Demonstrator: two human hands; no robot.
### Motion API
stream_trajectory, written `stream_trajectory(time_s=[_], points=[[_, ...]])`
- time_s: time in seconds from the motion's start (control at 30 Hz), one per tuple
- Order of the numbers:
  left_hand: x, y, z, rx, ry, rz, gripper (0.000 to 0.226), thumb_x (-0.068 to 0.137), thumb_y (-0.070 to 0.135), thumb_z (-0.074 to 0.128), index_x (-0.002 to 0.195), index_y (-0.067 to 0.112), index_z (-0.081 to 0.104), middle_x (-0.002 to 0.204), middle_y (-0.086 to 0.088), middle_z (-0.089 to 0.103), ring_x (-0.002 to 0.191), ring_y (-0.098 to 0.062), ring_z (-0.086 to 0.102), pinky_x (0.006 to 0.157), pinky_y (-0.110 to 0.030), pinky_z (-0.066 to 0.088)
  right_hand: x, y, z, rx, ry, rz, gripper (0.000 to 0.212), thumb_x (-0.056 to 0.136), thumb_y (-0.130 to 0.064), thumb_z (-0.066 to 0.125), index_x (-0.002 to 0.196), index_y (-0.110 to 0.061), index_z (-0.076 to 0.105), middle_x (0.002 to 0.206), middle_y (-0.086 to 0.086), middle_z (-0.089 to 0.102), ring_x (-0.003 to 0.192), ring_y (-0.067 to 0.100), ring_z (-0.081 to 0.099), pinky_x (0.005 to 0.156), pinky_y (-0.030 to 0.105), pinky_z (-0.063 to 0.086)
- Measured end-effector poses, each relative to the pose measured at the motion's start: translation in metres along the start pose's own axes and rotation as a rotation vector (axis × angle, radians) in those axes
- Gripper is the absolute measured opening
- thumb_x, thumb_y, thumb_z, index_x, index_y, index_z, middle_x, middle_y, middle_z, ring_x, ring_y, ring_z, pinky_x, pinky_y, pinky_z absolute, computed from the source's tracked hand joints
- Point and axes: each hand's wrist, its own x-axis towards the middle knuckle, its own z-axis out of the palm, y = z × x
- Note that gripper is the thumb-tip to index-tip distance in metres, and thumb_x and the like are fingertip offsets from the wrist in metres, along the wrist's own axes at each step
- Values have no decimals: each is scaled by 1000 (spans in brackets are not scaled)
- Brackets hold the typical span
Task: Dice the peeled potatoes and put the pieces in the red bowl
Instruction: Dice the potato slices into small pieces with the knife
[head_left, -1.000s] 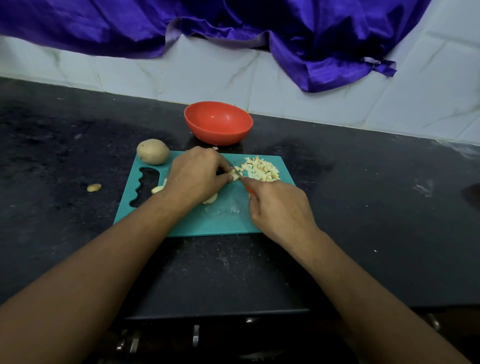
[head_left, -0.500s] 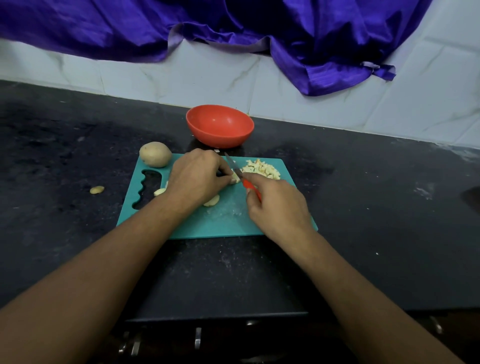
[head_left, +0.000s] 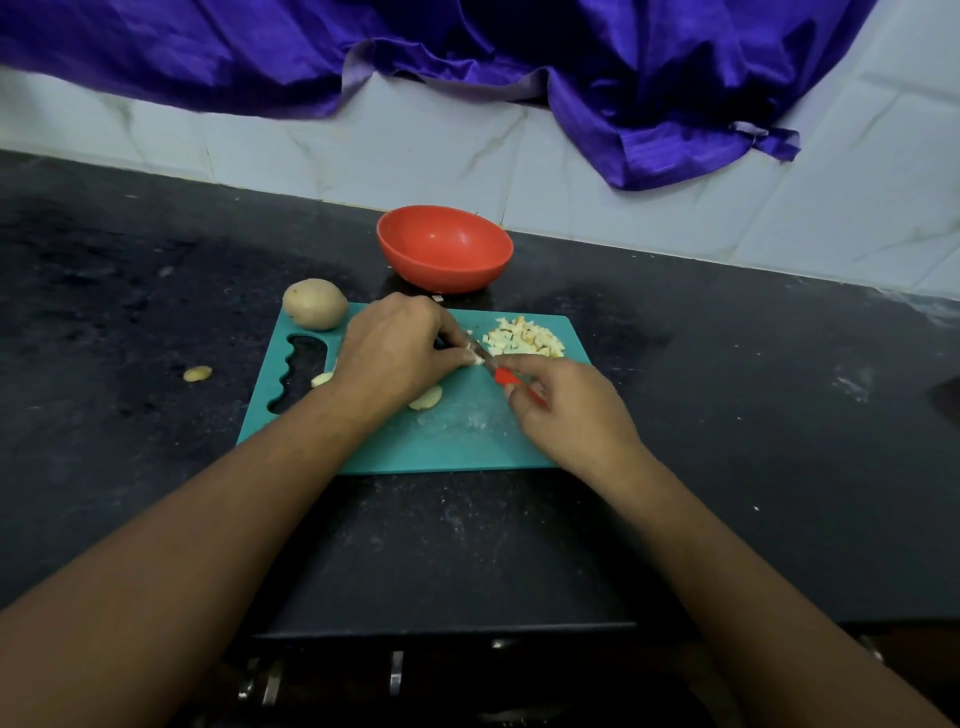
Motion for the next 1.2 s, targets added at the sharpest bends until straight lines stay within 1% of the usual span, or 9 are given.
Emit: stream_trajectory(time_s=[0.1,0.2,0.27,0.4,0.63,0.87,0.93,1.07,1.2], points=[[1,-3,0,-7,-23,10,19,83,51,80,96,37,81,93,16,76,84,-4,66,61,-26,47,3,16,2,286,55,118,34,99,-25,60,130,-36,68,52,-16,49,44,7,42,49,24,32],[3,-10,-4,-97,-73,-15,17,81,47,82,95,37,81,91,19,76,85,-1,67,75,-33,58,1,15,0,291,79,126,34,99,-23,61,131,-33,68,47,-14,43,41,8,36,47,24,27],[3,-13,-6,-131,-84,-28,16,80,44,84,93,36,81,89,19,75,84,1,67,77,-34,59,-2,7,0,199,92,75,37,98,-26,59,133,-37,67,53,-16,51,46,7,46,49,25,33],[2,-11,-5,-112,-71,-27,11,81,40,84,89,33,80,81,19,72,83,-3,66,75,-33,56,-5,-11,5,-67,116,-15,44,97,-34,50,139,-44,58,91,-4,73,83,19,65,72,38,54],[3,-11,-2,-89,-53,6,8,82,39,84,81,33,79,62,31,52,65,7,54,58,-14,38,-4,-21,12,-193,122,-82,43,100,-31,46,141,-41,56,92,-2,71,86,22,65,64,34,42],[3,-9,-3,-88,-62,-29,8,81,42,83,83,36,79,78,20,72,77,-2,65,70,-35,57,0,-20,5,-313,39,-139,45,102,-32,45,145,-42,51,89,-2,68,84,22,62,63,33,36],[2,-8,-4,-77,-52,-24,8,83,42,82,86,35,79,80,18,73,79,-3,65,71,-36,57,0,-14,-1,-216,-10,-88,43,102,-33,48,142,-45,54,86,-7,67,80,16,61,62,32,38],[1,-8,-2,-48,-31,9,5,87,37,79,90,34,78,86,14,74,85,-8,67,73,-37,57,0,12,1,290,-13,93,31,101,-27,60,129,-38,68,48,-20,49,44,6,42,49,21,30],[2,-13,-4,-185,-7,-26,13,91,22,74,98,32,78,89,16,74,87,-4,67,81,-36,58,-3,14,1,367,76,154,32,100,-22,61,129,-33,69,50,-13,41,43,6,35,48,19,26]])
